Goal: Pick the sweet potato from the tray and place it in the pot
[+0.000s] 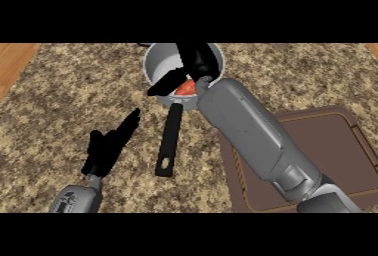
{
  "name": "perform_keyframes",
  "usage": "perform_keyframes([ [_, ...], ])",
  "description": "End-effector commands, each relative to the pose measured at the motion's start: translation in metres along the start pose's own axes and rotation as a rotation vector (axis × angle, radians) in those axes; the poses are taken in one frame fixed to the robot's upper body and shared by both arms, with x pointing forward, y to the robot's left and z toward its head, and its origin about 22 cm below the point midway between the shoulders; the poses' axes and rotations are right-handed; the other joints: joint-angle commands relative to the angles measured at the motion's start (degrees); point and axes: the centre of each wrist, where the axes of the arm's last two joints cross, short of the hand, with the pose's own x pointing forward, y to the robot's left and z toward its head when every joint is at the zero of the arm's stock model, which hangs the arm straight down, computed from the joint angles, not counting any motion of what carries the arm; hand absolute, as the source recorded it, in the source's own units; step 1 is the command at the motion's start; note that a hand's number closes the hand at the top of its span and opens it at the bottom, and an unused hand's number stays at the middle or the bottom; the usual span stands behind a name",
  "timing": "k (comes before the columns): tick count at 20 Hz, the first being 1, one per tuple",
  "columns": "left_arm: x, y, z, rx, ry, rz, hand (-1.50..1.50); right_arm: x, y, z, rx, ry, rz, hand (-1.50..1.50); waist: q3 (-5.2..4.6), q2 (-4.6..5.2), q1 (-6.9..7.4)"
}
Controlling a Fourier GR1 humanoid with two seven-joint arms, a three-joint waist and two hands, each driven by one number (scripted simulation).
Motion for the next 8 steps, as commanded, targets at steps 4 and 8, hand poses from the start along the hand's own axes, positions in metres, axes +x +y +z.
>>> perform_keyframes([
  [4,-0.011,0.007,0.0,0.033,0.043,0.012,0.0,-0.016,-0.018,-0.003,-0.214,-0.038,-0.244,-1.5,-0.13,-0.26,-2.61],
  [8,-0.006,0.016,0.008,0.061,0.048,0.007,0.0,-0.033,-0.043,-0.011,-0.249,-0.07,-0.334,-1.5,-0.13,-0.32,-2.82],
])
